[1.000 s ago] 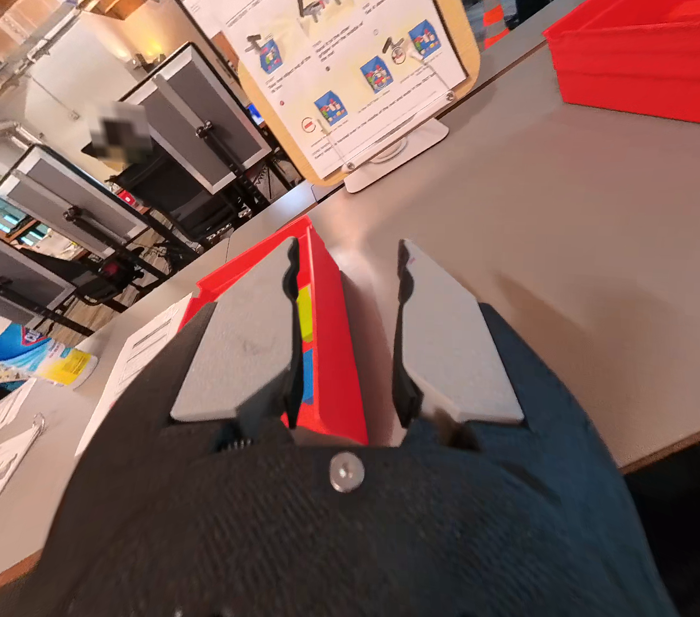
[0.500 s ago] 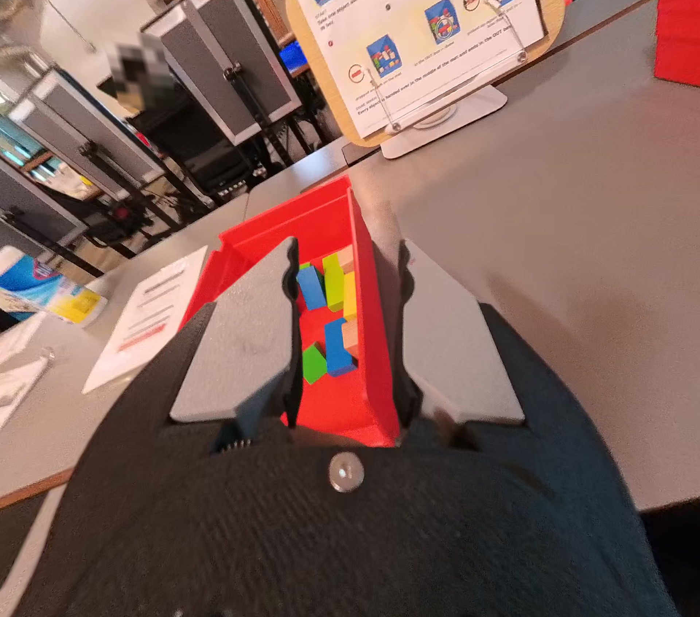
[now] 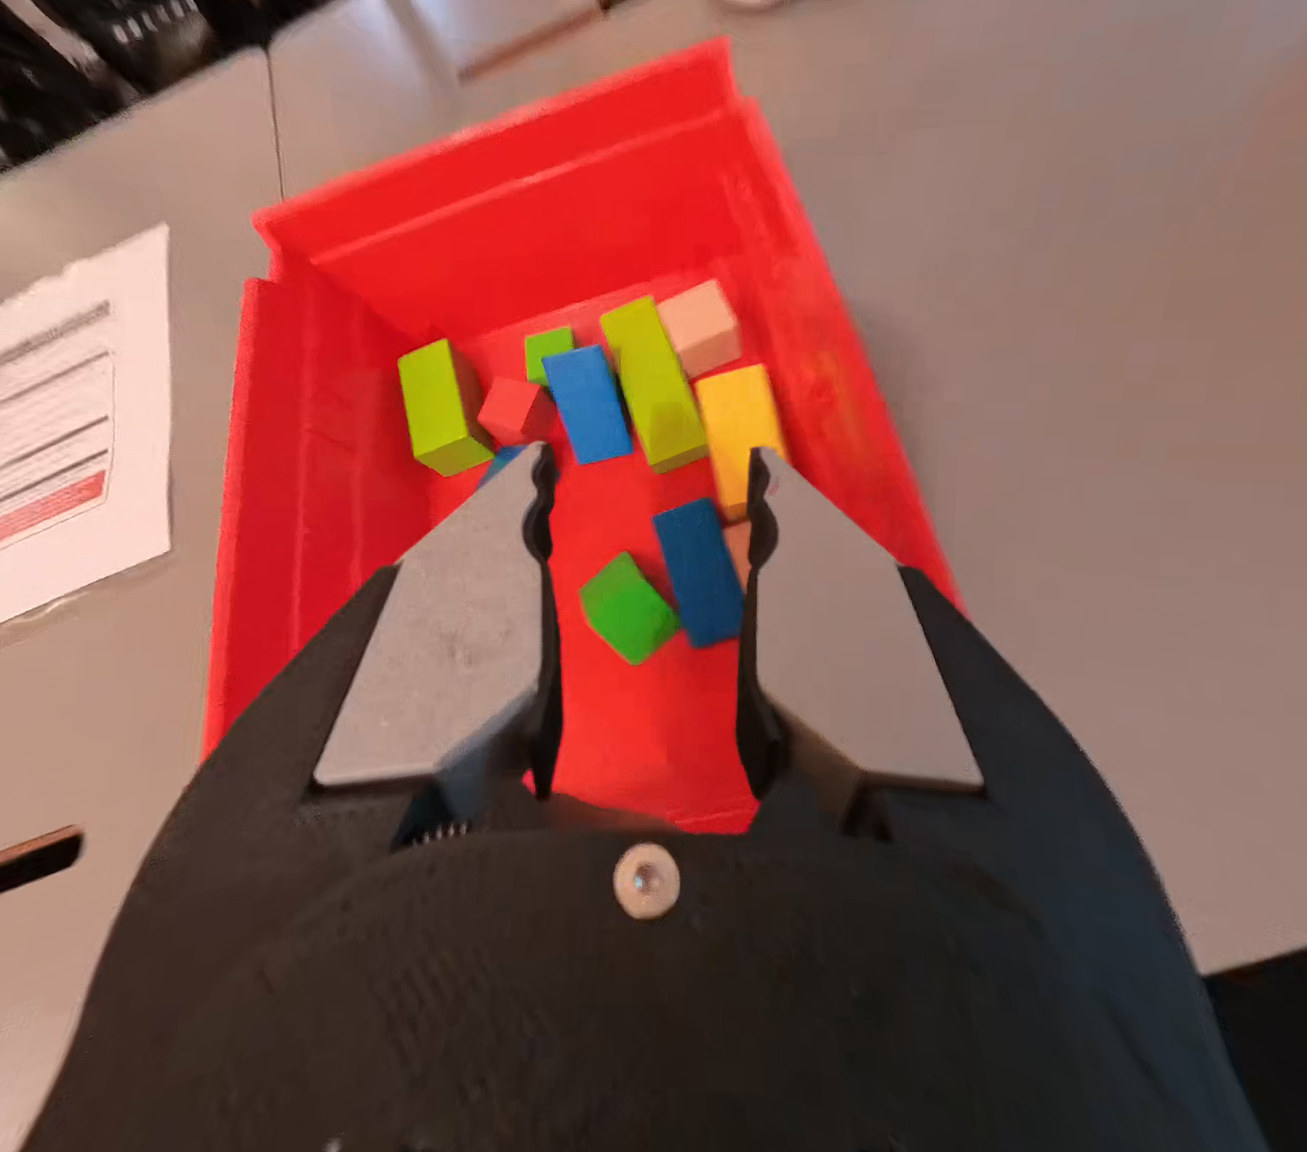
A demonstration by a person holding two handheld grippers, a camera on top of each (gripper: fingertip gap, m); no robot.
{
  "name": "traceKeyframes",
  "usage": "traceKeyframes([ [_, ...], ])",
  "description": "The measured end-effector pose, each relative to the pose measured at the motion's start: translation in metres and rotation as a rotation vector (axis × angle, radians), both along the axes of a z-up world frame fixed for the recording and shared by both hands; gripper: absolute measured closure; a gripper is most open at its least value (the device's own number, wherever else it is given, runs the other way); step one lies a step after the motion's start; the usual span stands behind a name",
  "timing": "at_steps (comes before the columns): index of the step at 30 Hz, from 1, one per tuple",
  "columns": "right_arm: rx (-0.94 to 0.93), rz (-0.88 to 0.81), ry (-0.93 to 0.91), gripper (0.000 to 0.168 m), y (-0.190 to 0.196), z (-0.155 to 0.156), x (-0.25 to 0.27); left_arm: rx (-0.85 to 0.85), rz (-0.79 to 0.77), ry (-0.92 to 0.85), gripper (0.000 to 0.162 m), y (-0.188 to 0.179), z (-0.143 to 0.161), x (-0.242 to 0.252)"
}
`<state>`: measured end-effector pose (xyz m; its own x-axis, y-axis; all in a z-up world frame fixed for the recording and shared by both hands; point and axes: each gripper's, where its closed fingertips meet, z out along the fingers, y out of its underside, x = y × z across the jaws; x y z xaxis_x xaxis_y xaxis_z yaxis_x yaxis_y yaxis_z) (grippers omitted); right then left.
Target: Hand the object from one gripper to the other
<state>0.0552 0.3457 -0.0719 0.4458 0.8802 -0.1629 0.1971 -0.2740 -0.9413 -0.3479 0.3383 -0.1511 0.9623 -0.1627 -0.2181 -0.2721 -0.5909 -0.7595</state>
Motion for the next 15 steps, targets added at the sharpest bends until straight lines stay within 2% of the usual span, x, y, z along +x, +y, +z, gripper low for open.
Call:
traceKeyframes([
  [5, 0.018, -0.009, -0.013, 0.118, 0.001, 0.000, 0.002, -0.277, 0.104, 0.064, 0.107, 0.033, -0.043, -0.057],
  [8, 0.011, -0.010, -0.005, 0.118, 0.002, 0.000, 0.007, -0.379, 0.149, 0.026, 0.107, 0.040, -0.070, -0.070],
  [11, 0.005, -0.021, -0.002, 0.118, 0.007, 0.000, 0.013, -0.403, 0.156, -0.025, 0.106, 0.047, -0.083, -0.065],
  [15, 0.003, -0.039, 0.012, 0.118, 0.012, 0.002, 0.022, -0.344, 0.103, -0.032, 0.107, 0.055, -0.078, -0.042],
])
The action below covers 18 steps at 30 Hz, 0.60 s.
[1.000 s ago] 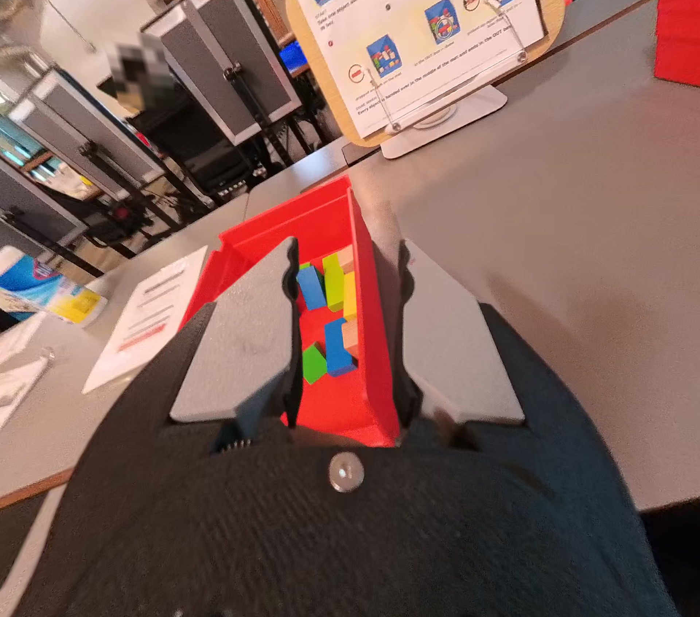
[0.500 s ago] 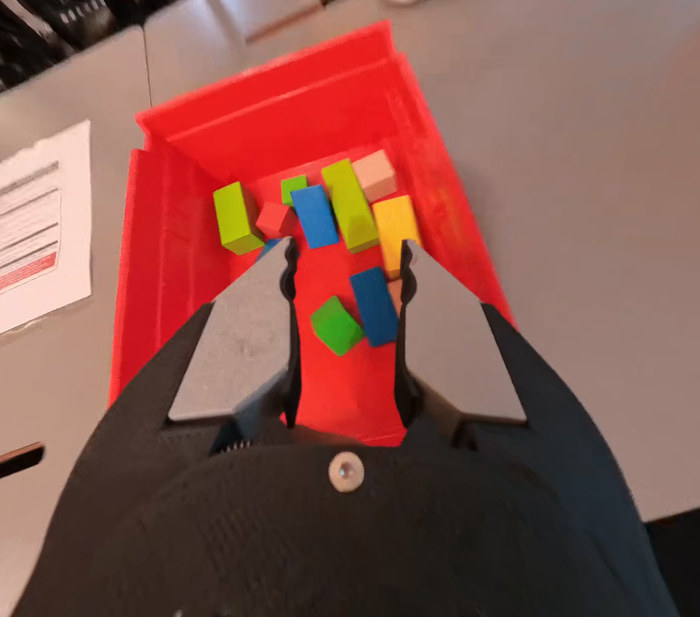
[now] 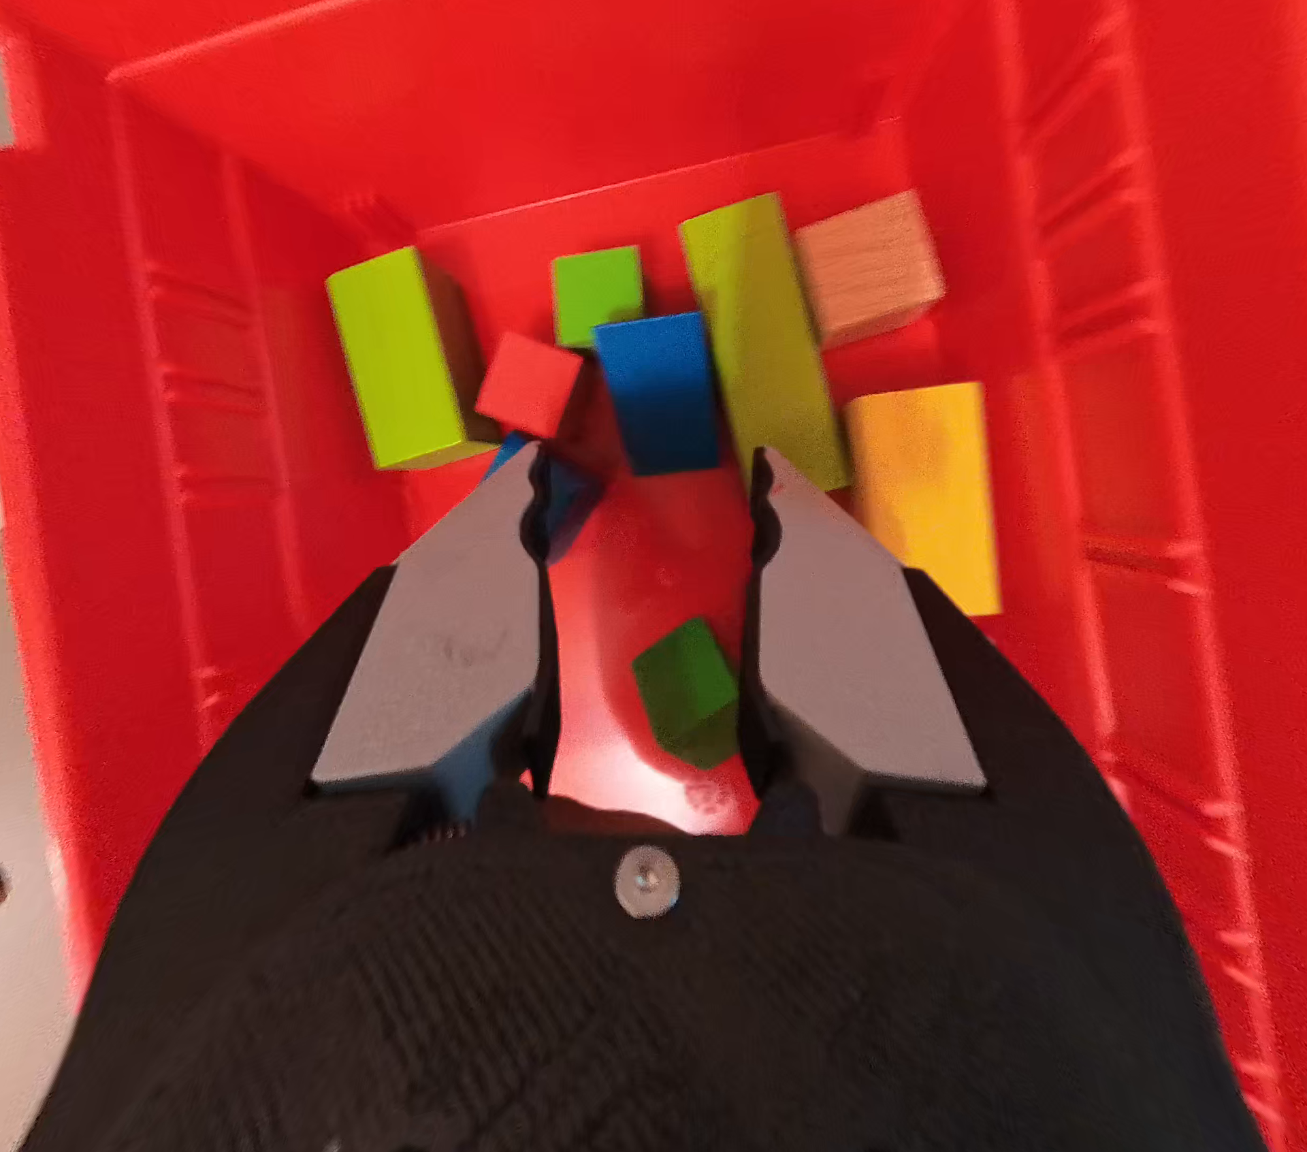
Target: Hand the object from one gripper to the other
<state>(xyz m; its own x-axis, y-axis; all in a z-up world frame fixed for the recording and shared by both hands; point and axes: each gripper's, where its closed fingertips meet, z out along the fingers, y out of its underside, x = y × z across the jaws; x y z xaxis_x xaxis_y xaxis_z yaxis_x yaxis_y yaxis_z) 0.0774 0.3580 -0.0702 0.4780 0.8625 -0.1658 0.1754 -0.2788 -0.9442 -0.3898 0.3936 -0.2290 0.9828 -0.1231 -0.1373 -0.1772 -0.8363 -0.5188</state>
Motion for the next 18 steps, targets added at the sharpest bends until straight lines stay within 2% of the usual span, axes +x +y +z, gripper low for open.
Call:
traceKeyframes([
  [3, -0.001, -0.004, 0.011, 0.118, 0.001, 0.002, 0.003, 0.037, -0.057, -0.076, 0.107, 0.005, 0.002, 0.025],
  [7, 0.005, 0.005, 0.011, 0.118, -0.004, 0.004, 0.000, 0.018, 0.005, -0.087, 0.107, 0.013, -0.014, 0.020],
  [10, 0.018, 0.010, -0.007, 0.118, -0.008, 0.003, -0.002, 0.051, 0.047, -0.143, 0.108, 0.022, -0.015, 0.021],
  [18, 0.000, 0.017, -0.025, 0.118, -0.005, -0.006, -0.009, 0.034, 0.007, -0.133, 0.109, 0.026, -0.016, 0.022],
])
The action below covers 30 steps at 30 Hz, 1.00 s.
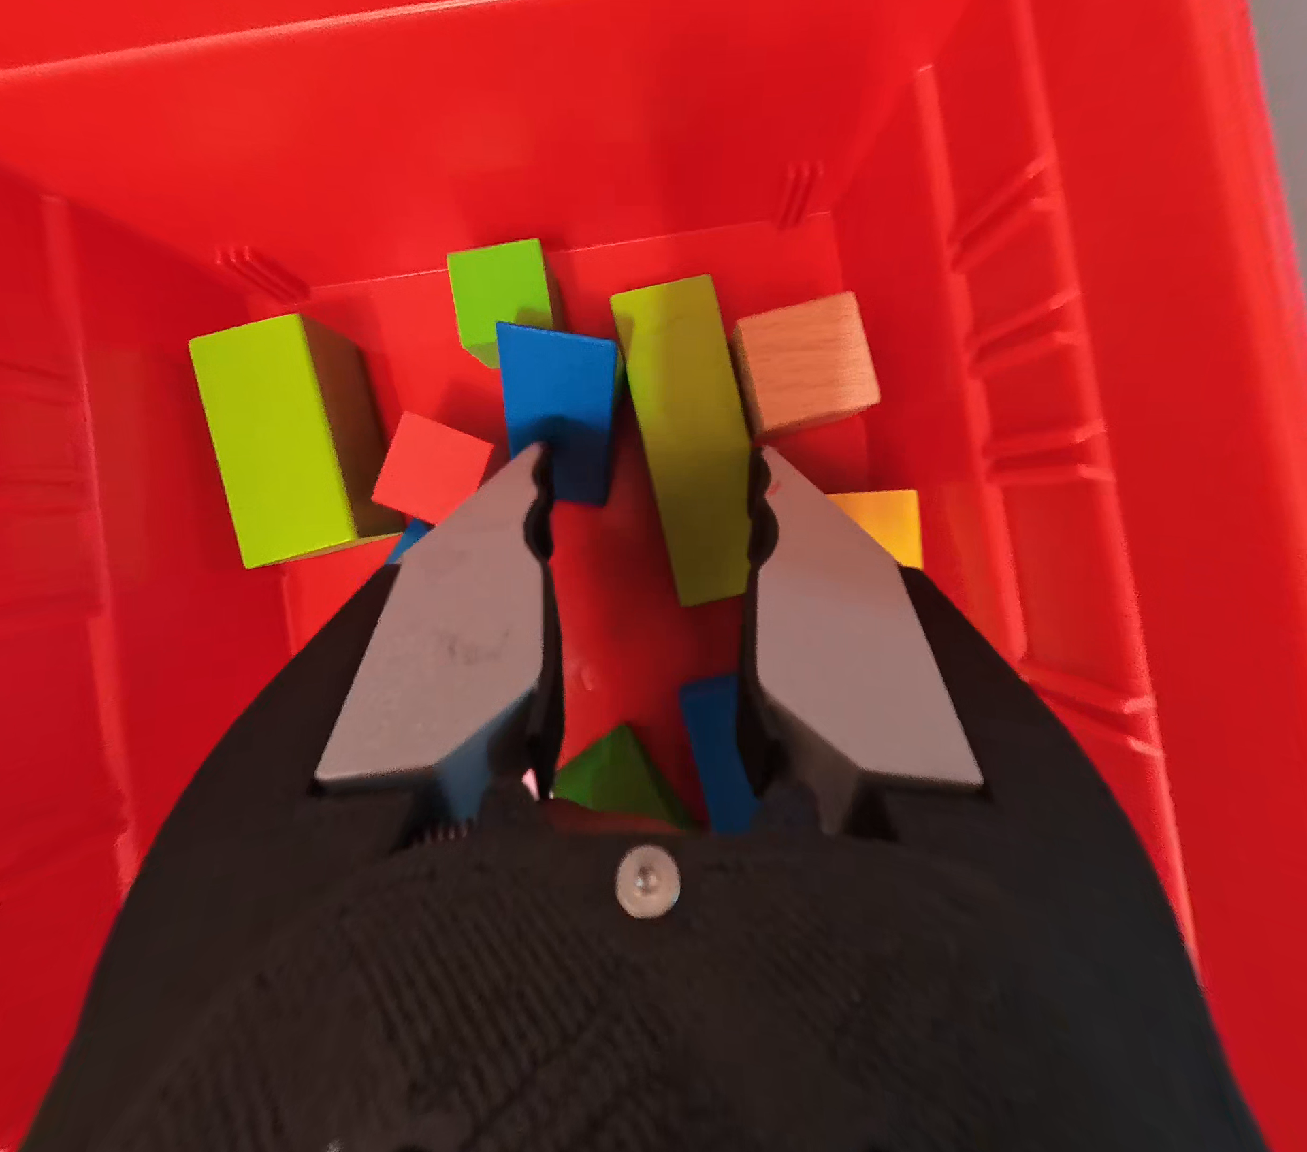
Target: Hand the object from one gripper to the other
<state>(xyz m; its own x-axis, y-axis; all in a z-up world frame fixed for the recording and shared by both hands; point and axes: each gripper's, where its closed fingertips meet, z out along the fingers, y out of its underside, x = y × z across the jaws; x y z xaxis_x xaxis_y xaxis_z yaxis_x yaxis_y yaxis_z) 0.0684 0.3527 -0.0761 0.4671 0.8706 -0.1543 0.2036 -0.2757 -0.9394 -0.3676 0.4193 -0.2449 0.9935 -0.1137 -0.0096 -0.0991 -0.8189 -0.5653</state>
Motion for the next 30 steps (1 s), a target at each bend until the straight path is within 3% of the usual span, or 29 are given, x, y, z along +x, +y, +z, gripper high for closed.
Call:
traceKeyframes([
  [1, 0.001, -0.003, -0.008, 0.118, 0.001, -0.002, 0.000, -0.002, -0.032, -0.039, 0.136, -0.002, 0.000, 0.006],
  [3, 0.005, -0.017, -0.028, 0.118, 0.004, -0.005, 0.001, 0.014, -0.031, -0.036, 0.138, -0.004, 0.001, 0.003],
  [4, 0.007, -0.023, -0.033, 0.118, 0.006, -0.007, 0.002, 0.041, -0.011, -0.002, 0.162, -0.004, 0.005, -0.005],
  [7, -0.003, -0.027, -0.024, 0.118, 0.009, -0.007, 0.004, 0.019, 0.006, 0.071, 0.161, -0.016, 0.004, -0.024],
  [13, 0.002, -0.032, -0.029, 0.118, 0.009, -0.007, 0.005, 0.043, 0.039, 0.008, 0.132, -0.029, 0.025, -0.036],
  [21, -0.029, -0.040, -0.047, 0.118, 0.014, -0.019, 0.002, 0.123, 0.040, -0.036, 0.125, -0.034, 0.045, -0.031],
  [30, -0.041, -0.013, -0.079, 0.118, 0.010, -0.030, -0.017, 0.136, 0.069, 0.006, 0.116, -0.003, 0.029, -0.029],
])
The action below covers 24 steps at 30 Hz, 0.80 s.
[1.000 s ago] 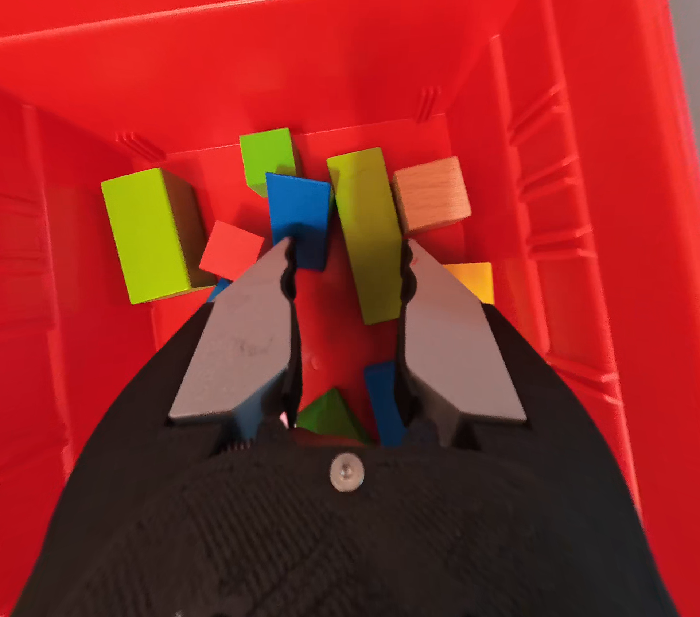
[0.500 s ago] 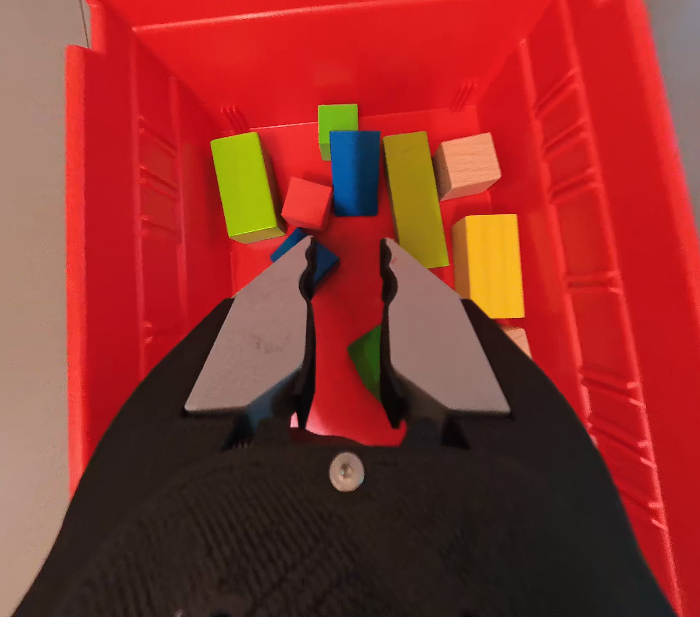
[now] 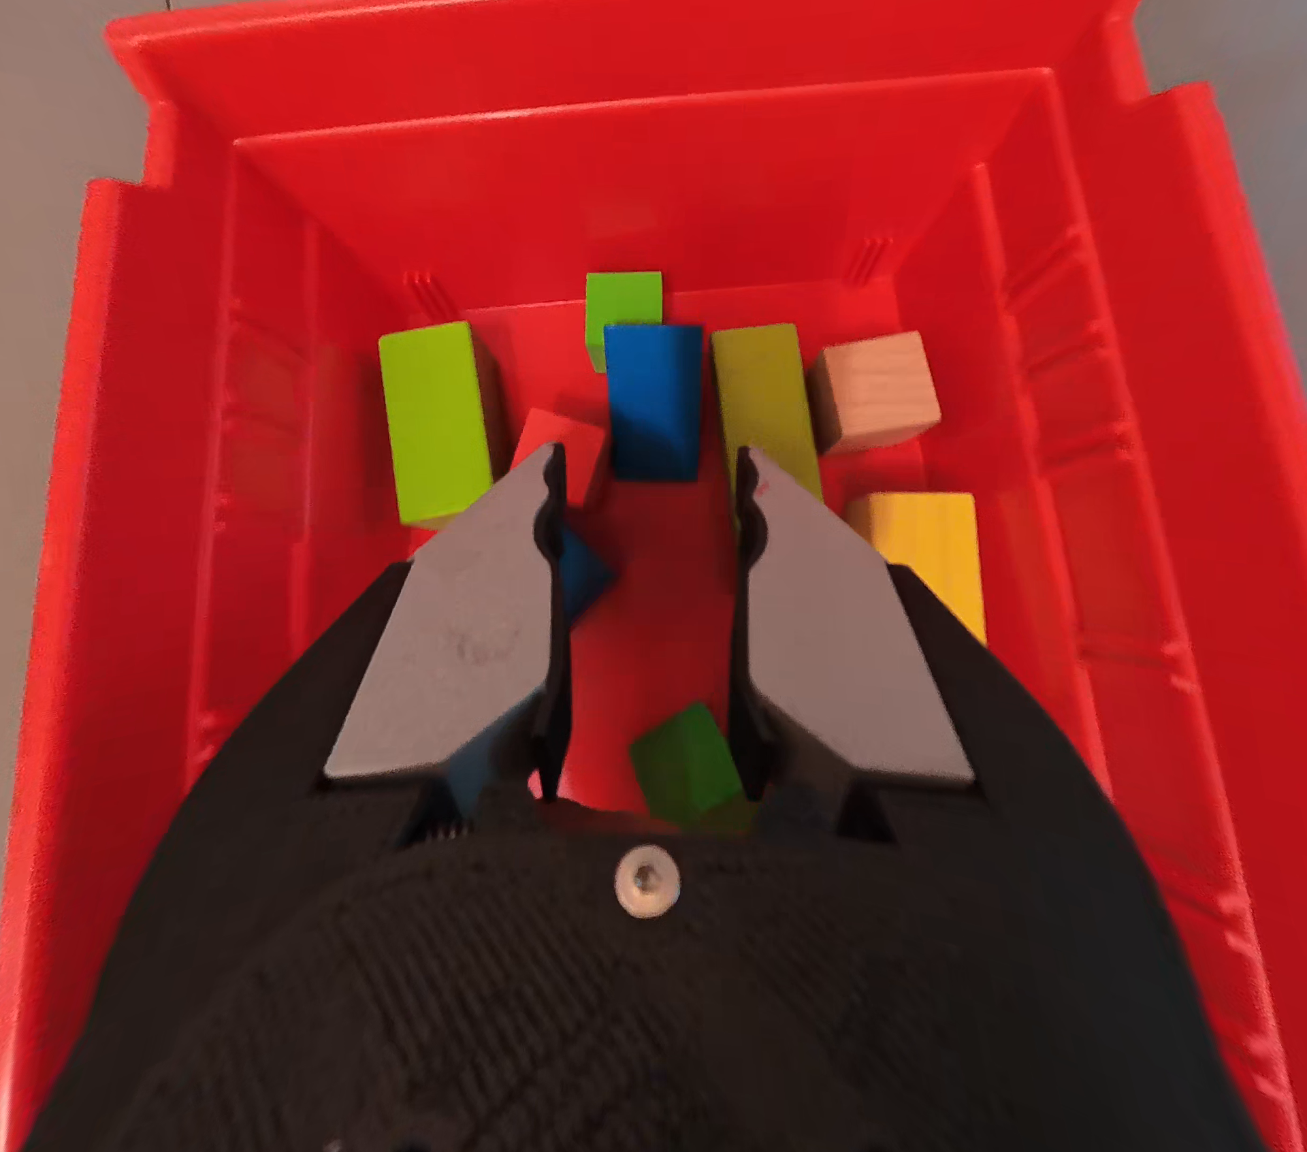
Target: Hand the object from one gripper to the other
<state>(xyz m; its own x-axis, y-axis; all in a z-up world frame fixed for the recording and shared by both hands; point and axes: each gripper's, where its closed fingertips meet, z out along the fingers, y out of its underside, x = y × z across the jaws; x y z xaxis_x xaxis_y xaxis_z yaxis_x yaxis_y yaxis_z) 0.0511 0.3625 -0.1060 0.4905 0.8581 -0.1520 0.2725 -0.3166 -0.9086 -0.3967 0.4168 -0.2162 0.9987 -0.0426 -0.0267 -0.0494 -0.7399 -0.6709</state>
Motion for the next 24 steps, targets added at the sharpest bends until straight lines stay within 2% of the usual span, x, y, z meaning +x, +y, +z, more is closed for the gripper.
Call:
traceKeyframes([
  [5, 0.033, 0.008, -0.036, 0.118, -0.002, -0.002, 0.000, -0.068, 0.011, 0.010, 0.114, 0.020, -0.021, 0.001],
  [8, 0.033, 0.002, -0.020, 0.119, 0.001, 0.001, 0.006, -0.066, 0.023, -0.012, 0.120, 0.029, -0.026, 0.000],
  [9, 0.032, 0.000, -0.013, 0.118, 0.002, 0.002, 0.008, -0.066, 0.027, -0.028, 0.126, 0.032, -0.026, 0.000],
  [10, 0.032, -0.004, -0.007, 0.118, 0.003, 0.003, 0.011, -0.078, 0.026, -0.033, 0.132, 0.032, -0.029, 0.001],
  [12, 0.031, -0.009, 0.009, 0.119, 0.004, 0.007, 0.015, -0.122, 0.016, 0.010, 0.130, 0.030, -0.040, -0.002],
  [18, 0.059, -0.010, 0.053, 0.119, -0.001, 0.023, 0.023, -0.097, -0.013, 0.067, 0.130, 0.026, -0.039, -0.005],
  [21, 0.066, 0.001, 0.064, 0.119, -0.006, 0.027, 0.024, -0.020, -0.020, 0.133, 0.130, 0.023, -0.020, -0.010],
  [24, 0.065, 0.026, 0.066, 0.119, -0.012, 0.029, 0.019, 0.130, -0.033, 0.154, 0.131, 0.016, 0.022, -0.005],
])
